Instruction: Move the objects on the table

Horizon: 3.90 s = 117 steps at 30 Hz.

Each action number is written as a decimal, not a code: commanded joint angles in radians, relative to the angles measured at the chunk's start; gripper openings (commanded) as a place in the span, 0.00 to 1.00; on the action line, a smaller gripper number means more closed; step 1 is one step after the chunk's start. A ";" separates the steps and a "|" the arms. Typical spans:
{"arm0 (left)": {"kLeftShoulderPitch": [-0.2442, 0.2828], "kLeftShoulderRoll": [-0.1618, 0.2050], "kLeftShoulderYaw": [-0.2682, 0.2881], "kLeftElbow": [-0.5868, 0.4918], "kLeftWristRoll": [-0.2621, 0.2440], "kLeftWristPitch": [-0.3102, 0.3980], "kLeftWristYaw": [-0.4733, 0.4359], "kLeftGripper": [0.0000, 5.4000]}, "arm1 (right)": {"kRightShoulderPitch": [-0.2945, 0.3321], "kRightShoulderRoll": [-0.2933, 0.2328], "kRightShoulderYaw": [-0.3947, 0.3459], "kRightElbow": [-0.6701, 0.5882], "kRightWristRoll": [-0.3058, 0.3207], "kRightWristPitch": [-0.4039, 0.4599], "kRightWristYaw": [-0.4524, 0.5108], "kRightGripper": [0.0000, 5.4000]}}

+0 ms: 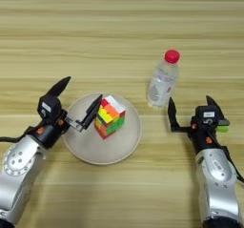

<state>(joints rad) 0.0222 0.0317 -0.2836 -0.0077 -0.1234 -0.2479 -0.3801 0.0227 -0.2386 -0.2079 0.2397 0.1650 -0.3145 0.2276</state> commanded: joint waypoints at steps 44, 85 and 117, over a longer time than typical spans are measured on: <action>-0.020 -0.017 -0.068 0.072 0.048 -0.026 -0.029 1.00 | 0.004 0.006 0.013 -0.003 -0.010 0.008 -0.002 1.00; -0.055 -0.060 -0.074 0.225 0.066 -0.067 -0.036 1.00 | -0.006 0.008 0.009 0.021 -0.012 0.002 -0.006 1.00; -0.060 -0.067 -0.076 0.257 0.059 -0.088 -0.068 0.69 | -0.019 0.008 0.003 0.036 -0.011 -0.002 -0.008 1.00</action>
<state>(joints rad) -0.0275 -0.0288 -0.3604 0.2448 -0.0688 -0.3308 -0.4457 0.0165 -0.2321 -0.2003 0.2706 0.1549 -0.3150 0.2252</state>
